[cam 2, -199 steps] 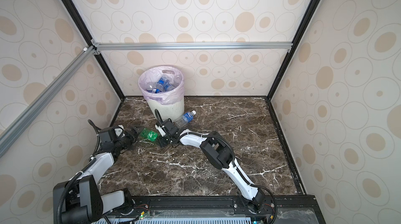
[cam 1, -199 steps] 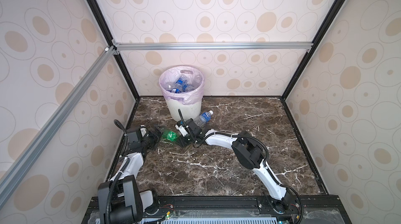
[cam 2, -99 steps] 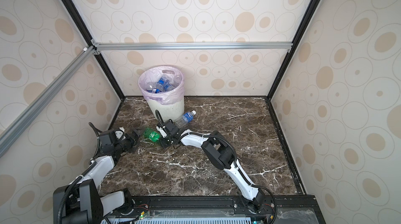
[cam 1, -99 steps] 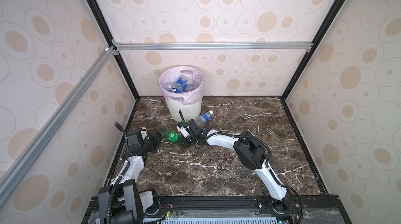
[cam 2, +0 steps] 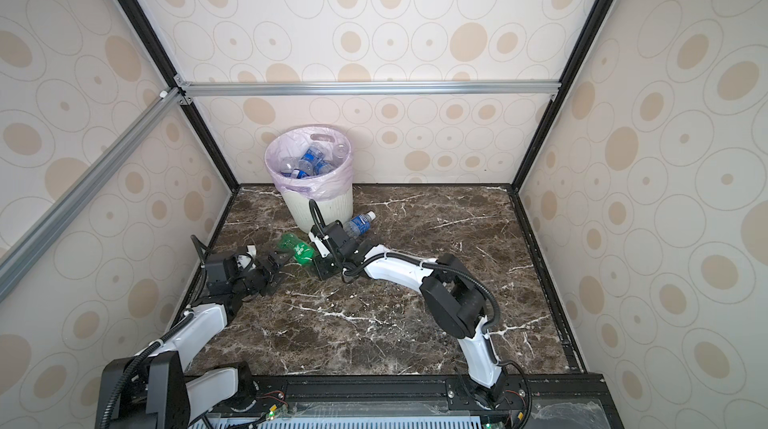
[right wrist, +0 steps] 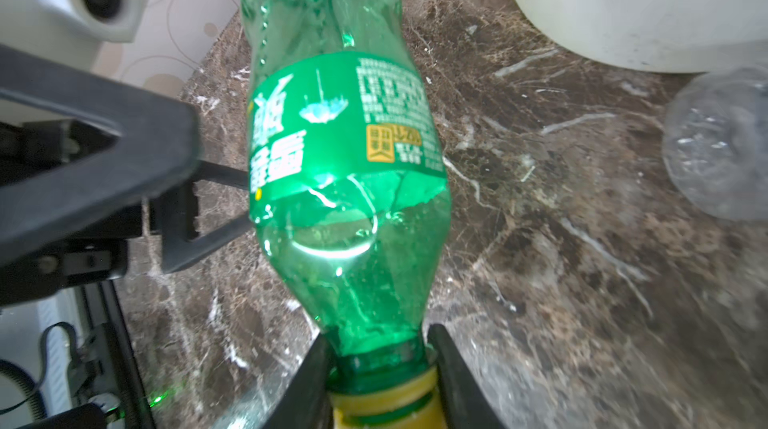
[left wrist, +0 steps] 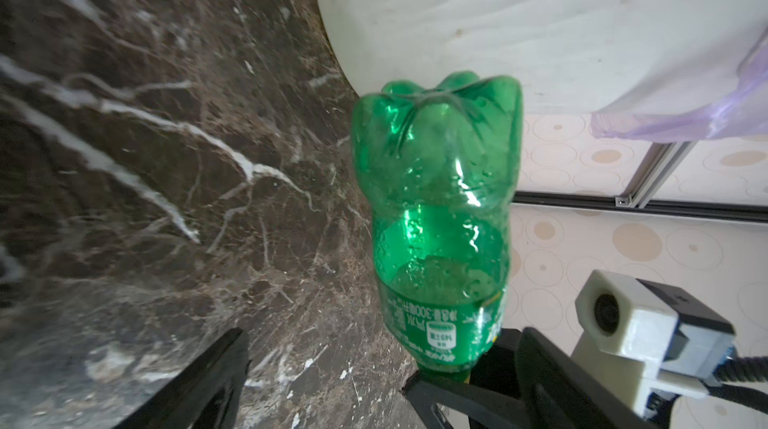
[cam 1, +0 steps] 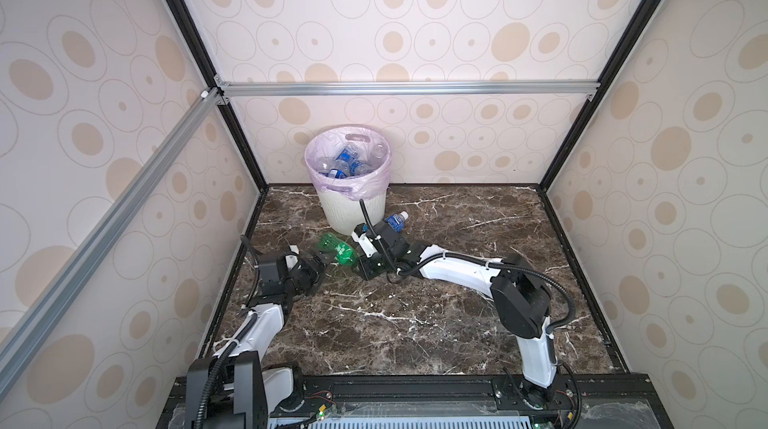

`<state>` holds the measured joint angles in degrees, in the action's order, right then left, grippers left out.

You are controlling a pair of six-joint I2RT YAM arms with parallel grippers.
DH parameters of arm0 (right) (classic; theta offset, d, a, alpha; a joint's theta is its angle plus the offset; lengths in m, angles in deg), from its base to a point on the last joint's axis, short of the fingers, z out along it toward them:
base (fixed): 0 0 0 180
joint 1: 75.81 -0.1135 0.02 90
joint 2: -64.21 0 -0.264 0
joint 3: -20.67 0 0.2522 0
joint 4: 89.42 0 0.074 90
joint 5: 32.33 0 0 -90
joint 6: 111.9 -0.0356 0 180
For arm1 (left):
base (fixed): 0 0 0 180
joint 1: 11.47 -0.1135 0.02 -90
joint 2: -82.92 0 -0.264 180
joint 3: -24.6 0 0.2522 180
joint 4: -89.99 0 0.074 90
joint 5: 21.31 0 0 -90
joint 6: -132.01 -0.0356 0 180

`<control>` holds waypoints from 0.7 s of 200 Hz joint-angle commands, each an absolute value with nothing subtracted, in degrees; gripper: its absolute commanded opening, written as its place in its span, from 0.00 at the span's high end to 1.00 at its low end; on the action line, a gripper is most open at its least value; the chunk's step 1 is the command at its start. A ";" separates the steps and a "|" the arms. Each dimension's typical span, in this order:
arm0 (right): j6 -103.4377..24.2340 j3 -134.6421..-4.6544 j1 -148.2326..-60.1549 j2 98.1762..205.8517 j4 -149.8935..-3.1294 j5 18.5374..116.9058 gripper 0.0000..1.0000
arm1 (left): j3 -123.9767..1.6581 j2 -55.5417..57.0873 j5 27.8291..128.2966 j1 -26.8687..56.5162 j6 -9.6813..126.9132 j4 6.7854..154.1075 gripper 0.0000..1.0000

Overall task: Throw the plastic bottles in the bin
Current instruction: 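Lift the green bottle with right gripper toward the left gripper, then close left gripper on the green bottle while right gripper opens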

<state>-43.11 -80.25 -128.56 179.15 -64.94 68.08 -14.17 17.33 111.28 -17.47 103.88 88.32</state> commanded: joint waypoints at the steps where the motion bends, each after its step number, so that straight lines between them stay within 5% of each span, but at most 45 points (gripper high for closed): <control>1: -43.92 -77.61 -129.34 175.74 -65.02 66.78 0.74 | -17.90 16.69 110.65 -15.70 106.25 91.69 0.02; 95: -44.61 -73.22 -130.99 170.18 -66.91 66.99 0.74 | -20.27 14.71 106.67 -9.88 109.29 95.52 0.12; 140: -43.99 -74.02 -131.30 169.88 -66.63 66.81 0.74 | -20.34 14.96 105.70 -9.66 109.42 95.65 0.30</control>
<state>-43.97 -73.65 -130.77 172.20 -65.90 66.88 -17.82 14.78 106.60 -9.99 108.68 93.72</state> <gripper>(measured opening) 0.343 0.737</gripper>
